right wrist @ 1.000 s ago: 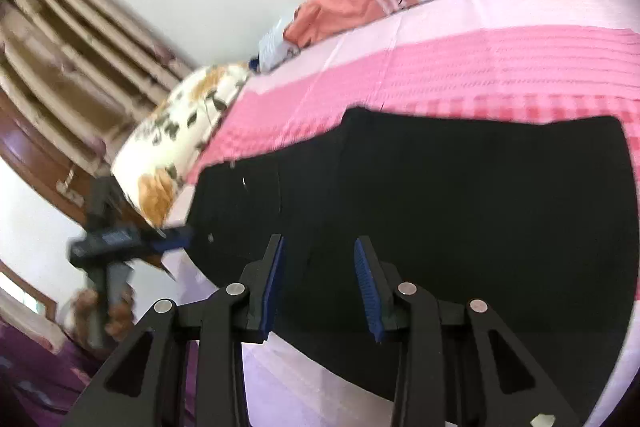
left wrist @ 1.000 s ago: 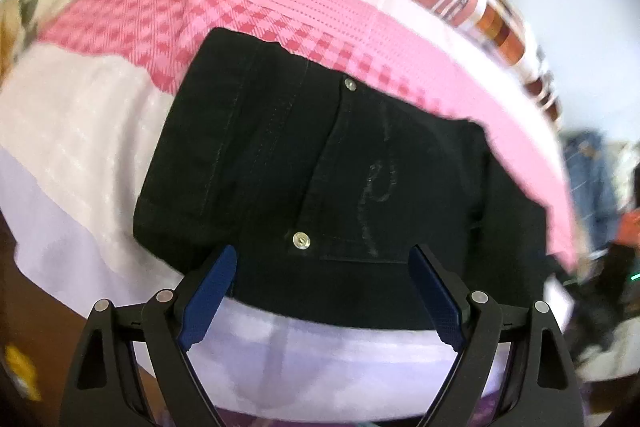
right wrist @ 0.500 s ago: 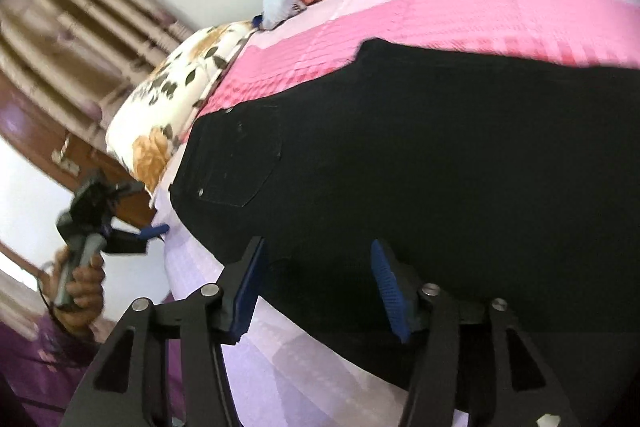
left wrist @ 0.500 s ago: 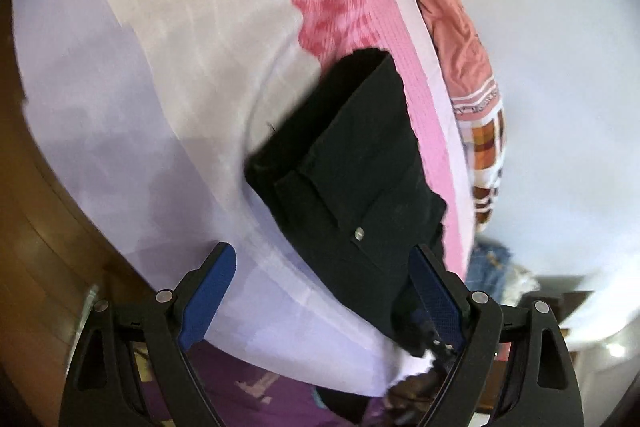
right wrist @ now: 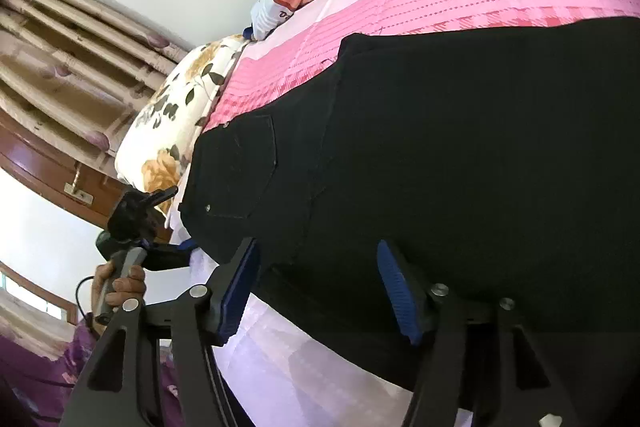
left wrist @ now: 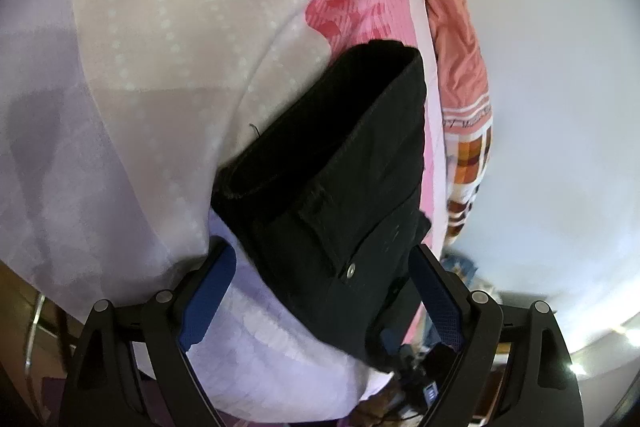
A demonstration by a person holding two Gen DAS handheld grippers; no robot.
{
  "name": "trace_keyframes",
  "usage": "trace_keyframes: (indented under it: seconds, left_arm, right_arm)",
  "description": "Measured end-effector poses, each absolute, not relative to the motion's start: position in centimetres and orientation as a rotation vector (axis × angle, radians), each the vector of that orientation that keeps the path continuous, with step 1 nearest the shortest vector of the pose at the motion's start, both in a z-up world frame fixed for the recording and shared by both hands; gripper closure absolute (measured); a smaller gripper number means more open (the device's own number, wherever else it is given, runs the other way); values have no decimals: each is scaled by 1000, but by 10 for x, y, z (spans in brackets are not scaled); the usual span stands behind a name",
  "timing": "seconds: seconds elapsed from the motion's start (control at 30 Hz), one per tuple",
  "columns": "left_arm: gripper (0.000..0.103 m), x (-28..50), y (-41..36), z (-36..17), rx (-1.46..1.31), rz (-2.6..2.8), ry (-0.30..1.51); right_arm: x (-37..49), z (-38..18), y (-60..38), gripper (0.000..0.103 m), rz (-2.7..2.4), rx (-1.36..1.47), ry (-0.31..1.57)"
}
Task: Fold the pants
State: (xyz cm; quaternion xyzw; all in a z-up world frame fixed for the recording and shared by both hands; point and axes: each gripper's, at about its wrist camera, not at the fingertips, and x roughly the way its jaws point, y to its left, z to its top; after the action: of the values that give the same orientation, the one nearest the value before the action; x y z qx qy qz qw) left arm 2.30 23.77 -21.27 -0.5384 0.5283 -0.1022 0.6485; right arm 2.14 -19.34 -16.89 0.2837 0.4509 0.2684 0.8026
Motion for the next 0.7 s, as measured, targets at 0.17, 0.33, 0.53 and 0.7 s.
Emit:
trace_keyframes:
  seconds: [0.17, 0.33, 0.53, 0.7]
  left_arm:
    - [14, 23, 244, -216, -1265, -267, 1166]
    - [14, 23, 244, -202, -1221, -316, 1112]
    - [14, 25, 246, -201, -1260, -398, 1064]
    - [14, 27, 244, -200, -1215, -413, 1050]
  right_arm:
    - [21, -168, -190, 37, 578, 603, 963]
    - [22, -168, -187, 30, 585, 601, 958]
    - [23, -167, -185, 29, 591, 602, 955]
    - [22, -168, -185, 26, 593, 604, 951]
